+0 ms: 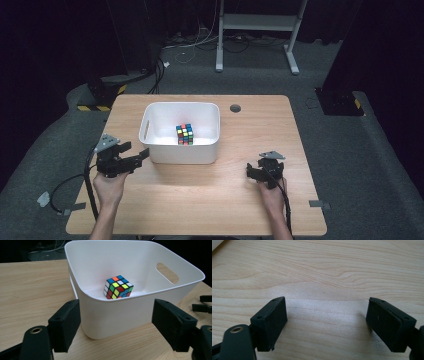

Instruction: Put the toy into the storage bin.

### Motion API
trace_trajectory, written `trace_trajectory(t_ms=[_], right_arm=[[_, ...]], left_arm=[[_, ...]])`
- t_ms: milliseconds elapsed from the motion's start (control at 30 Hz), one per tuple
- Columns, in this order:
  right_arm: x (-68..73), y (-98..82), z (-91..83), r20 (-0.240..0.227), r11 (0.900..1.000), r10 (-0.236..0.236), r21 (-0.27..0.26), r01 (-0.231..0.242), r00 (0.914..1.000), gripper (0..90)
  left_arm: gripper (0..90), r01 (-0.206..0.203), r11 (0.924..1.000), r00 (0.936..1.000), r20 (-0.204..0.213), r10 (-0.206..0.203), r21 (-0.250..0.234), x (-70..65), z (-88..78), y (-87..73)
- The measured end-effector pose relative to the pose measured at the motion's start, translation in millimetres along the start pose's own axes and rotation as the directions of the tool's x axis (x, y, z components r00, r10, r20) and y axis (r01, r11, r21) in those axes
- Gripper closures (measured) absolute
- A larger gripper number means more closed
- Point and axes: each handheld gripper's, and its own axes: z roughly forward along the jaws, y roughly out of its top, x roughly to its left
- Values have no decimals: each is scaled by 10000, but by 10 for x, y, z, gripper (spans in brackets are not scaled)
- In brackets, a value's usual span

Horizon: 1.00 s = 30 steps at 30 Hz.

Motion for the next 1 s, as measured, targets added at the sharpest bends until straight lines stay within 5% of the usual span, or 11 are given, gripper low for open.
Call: trace_trajectory(t_ms=[1000], right_arm=[[0, 0, 0, 0, 10000, -3, -2, 3, 10000, 169]], left_arm=[[247, -156, 9997, 9998, 157, 153, 191, -51, 14, -121]])
